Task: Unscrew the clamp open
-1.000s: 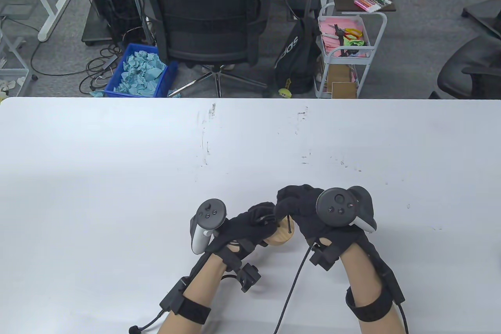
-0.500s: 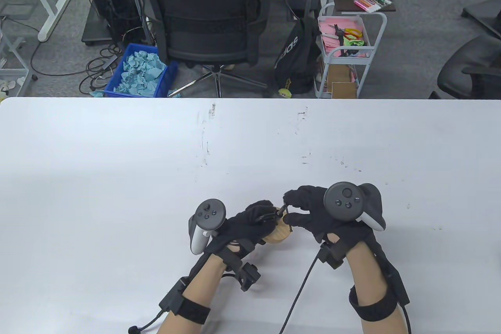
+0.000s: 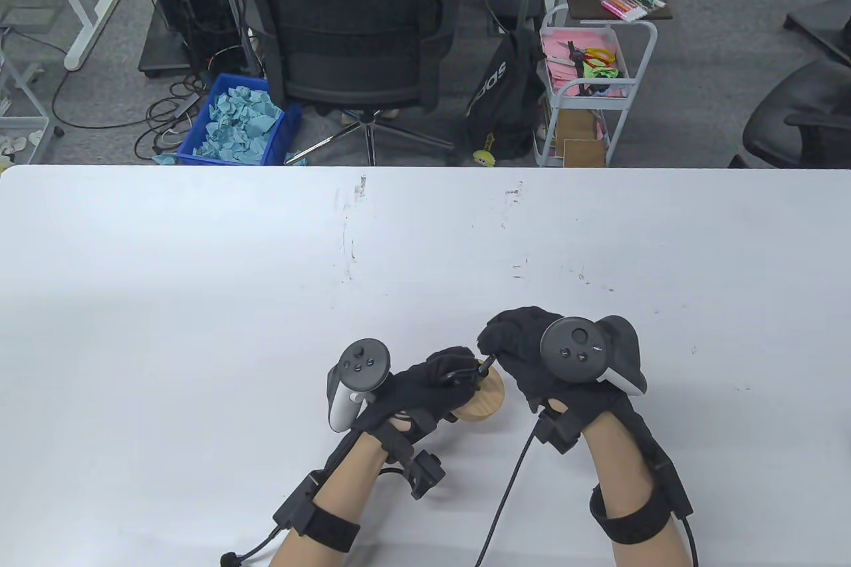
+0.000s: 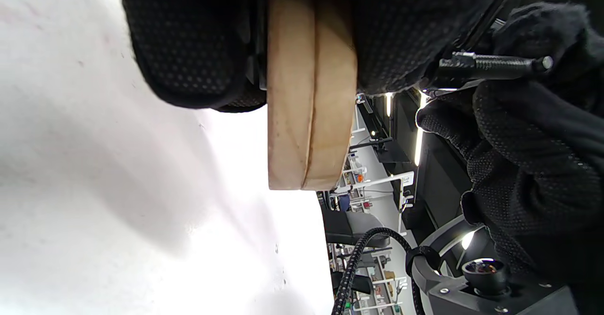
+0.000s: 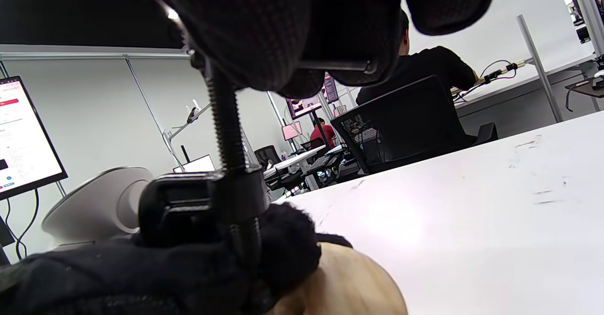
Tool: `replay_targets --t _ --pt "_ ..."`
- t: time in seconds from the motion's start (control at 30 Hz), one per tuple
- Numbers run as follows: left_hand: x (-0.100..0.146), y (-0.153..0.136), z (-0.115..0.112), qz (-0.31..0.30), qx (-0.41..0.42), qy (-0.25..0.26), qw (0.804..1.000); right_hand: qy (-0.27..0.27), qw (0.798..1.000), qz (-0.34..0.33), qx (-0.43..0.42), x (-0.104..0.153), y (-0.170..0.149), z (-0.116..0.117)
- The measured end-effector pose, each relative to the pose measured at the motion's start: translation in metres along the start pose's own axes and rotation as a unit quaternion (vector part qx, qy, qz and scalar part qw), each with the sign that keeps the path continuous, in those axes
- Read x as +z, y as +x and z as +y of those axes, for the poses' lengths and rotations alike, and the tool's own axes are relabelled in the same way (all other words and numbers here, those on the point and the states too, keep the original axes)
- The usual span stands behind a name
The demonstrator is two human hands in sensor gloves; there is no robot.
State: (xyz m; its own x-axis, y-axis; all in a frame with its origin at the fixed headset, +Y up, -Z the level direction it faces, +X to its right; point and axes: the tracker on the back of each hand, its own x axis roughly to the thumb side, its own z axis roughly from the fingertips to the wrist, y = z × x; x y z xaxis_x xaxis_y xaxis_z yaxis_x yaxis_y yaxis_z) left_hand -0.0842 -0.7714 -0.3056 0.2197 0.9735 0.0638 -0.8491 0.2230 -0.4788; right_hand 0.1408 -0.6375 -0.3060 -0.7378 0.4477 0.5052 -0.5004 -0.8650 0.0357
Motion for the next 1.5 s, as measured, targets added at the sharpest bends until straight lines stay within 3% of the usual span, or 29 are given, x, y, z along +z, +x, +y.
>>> replay_targets --t 0.1,0.23,0.33,0.43,0.7,1.03,1.13,1.23,1.5 --pt "0.002 -0.001 0.005 0.004 -0.003 0.019 1.0 0.004 1.0 0.01 0.013 0.002 -0.001 -0.003" --pt "0.003 -0.002 0.01 0.009 -0.009 0.038 0.999 -0.035 0.999 0.025 0.018 0.005 -0.004 -0.012" --pt "0.004 -0.002 0.009 0.009 -0.003 0.047 0.999 -0.029 0.998 0.042 0.026 0.007 -0.008 -0.016" --pt "0.003 -0.001 0.007 0.005 -0.001 0.04 0.999 0.011 0.997 0.064 0.031 0.006 -0.012 -0.013" --pt "-0.001 0.0 -0.003 0.001 -0.017 0.013 1.0 0.024 0.999 0.001 -0.046 0.001 -0.002 -0.005" --pt "-0.001 -0.003 -0.001 0.007 -0.003 0.016 1.0 0.026 0.999 -0.022 -0.034 0.001 0.008 -0.002" --pt "0.0 -0.003 0.001 0.007 0.002 0.021 1.0 -0.002 0.999 -0.01 -0.048 0.003 0.002 -0.009" --pt "0.002 -0.002 0.003 0.006 0.005 0.03 1.0 -0.036 0.998 0.053 -0.024 0.008 -0.005 -0.018" --pt "0.0 -0.001 -0.001 0.008 -0.019 0.028 0.999 0.016 0.999 0.047 0.011 0.002 0.002 -0.007"
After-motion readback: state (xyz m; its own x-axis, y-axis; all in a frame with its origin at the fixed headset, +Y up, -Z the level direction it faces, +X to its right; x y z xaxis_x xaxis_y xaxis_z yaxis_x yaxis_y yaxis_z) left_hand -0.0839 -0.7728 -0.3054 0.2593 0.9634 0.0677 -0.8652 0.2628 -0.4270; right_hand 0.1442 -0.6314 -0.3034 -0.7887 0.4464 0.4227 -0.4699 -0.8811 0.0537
